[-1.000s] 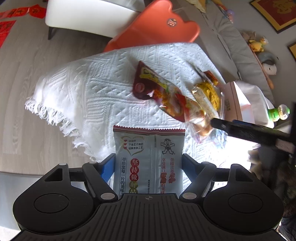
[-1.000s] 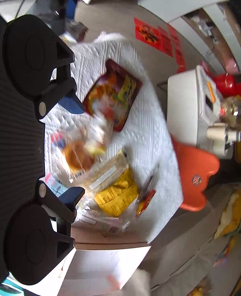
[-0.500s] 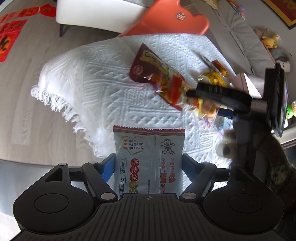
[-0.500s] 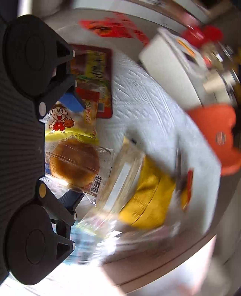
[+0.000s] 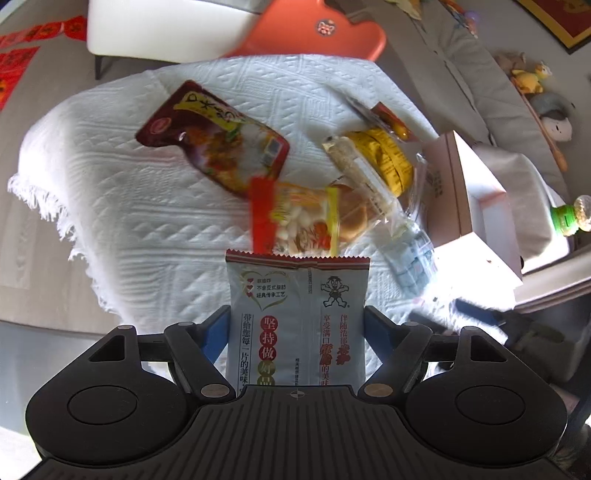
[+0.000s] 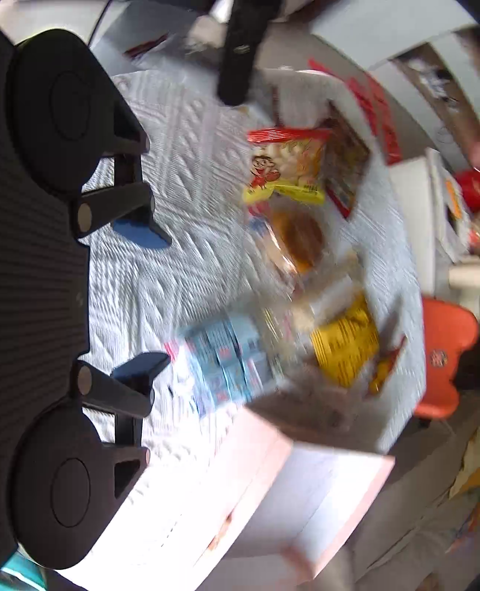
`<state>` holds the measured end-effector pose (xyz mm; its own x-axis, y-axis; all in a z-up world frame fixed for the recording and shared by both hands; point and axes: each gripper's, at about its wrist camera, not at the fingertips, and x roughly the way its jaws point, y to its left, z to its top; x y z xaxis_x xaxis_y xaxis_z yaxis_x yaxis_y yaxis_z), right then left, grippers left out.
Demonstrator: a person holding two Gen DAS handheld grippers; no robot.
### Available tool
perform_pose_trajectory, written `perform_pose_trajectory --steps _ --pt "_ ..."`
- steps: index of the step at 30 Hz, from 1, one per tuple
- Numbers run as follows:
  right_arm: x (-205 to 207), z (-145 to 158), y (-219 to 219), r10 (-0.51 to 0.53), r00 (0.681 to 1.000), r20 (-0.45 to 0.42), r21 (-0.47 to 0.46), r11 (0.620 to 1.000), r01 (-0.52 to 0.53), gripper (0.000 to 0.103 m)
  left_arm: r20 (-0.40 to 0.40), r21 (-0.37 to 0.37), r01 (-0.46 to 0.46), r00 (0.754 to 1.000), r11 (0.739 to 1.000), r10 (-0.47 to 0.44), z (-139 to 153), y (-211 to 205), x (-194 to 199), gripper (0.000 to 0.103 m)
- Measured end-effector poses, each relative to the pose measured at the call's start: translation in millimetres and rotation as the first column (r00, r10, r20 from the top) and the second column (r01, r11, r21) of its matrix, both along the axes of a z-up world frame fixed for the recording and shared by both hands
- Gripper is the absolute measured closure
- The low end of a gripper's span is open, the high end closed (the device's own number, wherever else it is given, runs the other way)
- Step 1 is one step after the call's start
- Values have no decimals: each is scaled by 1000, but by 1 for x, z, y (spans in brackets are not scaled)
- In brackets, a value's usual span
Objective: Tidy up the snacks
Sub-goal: 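Carry the white bag toward the pink box while the right gripper grasps the blue candy pack, then drop the white bag into the pink box while the right gripper places the blue pack inside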
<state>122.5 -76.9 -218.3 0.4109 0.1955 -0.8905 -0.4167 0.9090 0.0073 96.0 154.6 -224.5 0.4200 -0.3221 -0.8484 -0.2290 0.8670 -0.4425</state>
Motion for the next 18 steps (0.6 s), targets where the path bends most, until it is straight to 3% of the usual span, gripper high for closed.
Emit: perform_pose_trajectory --steps 1,4,9,13,18 --pt "4 4 -8 -31 999 28 7 999 31 22 -4 12 -10 1000 1000 10 1 -5 -1 22" --pt "30 -1 -17 -52 994 96 -17 998 54 18 -23 12 -16 1000 1000 16 1 -17 -5 22" --pt "72 -31 -13 45 998 -37 27 999 -44 17 -56 35 34 998 999 -32 3 -41 -12 22" --pt "56 -27 -16 142 990 2 -63 988 -142 42 -77 41 113 991 993 -110 9 -74 -11 22" --pt "24 -1 -80 69 995 -66 -33 997 -71 43 -11 56 189 982 980 -188 38 -118 11 22"
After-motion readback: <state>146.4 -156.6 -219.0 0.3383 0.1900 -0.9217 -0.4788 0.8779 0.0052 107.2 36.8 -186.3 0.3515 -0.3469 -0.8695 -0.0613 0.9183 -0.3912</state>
